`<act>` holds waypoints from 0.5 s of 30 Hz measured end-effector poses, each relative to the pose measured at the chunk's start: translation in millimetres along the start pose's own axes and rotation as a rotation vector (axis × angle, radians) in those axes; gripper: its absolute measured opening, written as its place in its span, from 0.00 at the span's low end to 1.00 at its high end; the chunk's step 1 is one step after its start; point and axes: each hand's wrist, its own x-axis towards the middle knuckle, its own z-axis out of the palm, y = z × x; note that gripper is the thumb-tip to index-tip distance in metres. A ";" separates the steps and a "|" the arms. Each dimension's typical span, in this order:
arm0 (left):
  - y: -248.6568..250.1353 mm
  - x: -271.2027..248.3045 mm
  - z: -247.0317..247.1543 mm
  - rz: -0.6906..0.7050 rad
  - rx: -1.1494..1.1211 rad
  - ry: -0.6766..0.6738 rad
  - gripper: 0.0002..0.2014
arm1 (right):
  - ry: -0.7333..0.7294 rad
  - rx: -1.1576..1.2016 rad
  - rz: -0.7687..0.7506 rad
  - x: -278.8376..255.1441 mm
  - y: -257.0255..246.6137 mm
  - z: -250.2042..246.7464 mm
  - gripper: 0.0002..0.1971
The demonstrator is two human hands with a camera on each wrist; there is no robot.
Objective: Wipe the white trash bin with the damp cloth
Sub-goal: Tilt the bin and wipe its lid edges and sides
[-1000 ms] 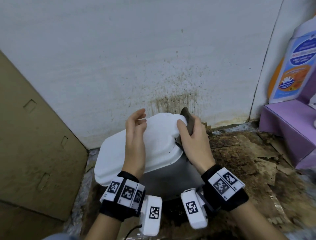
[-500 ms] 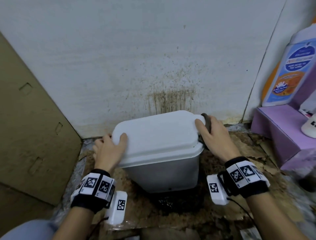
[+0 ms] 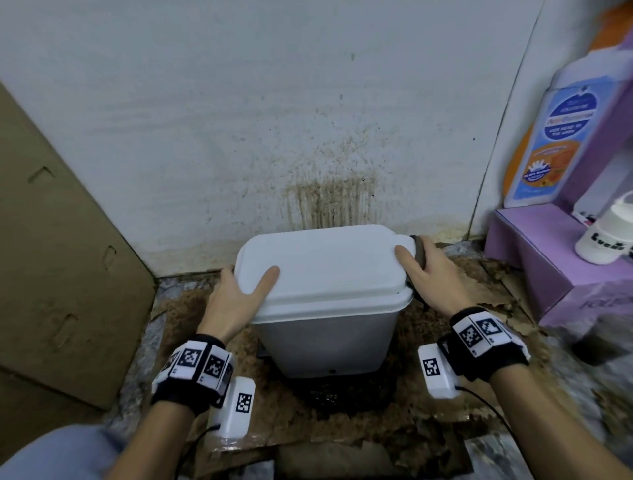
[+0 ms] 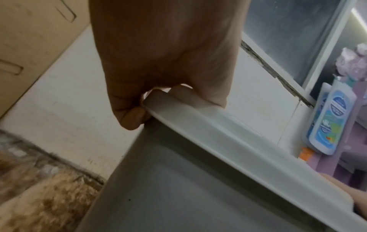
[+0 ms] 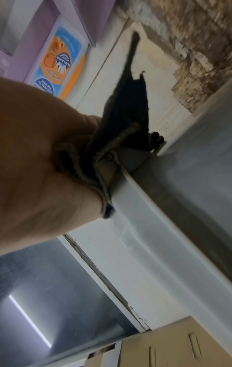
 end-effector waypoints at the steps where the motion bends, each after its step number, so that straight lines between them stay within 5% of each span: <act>1: 1.6 0.3 -0.6 0.005 0.012 -0.004 0.61 | 0.011 0.004 0.006 -1.6 -0.3 0.0 0.25; 5: 10.2 4.6 -8.4 0.053 0.001 0.001 0.58 | 0.036 -0.002 0.045 -15.6 -4.7 0.8 0.23; 9: 25.6 16.6 -21.8 0.149 0.049 -0.033 0.49 | 0.114 0.086 0.081 -40.8 -18.1 4.4 0.31; 15: 23.8 29.3 -22.4 0.221 0.160 -0.139 0.64 | 0.192 0.224 0.174 -82.6 -19.5 31.4 0.38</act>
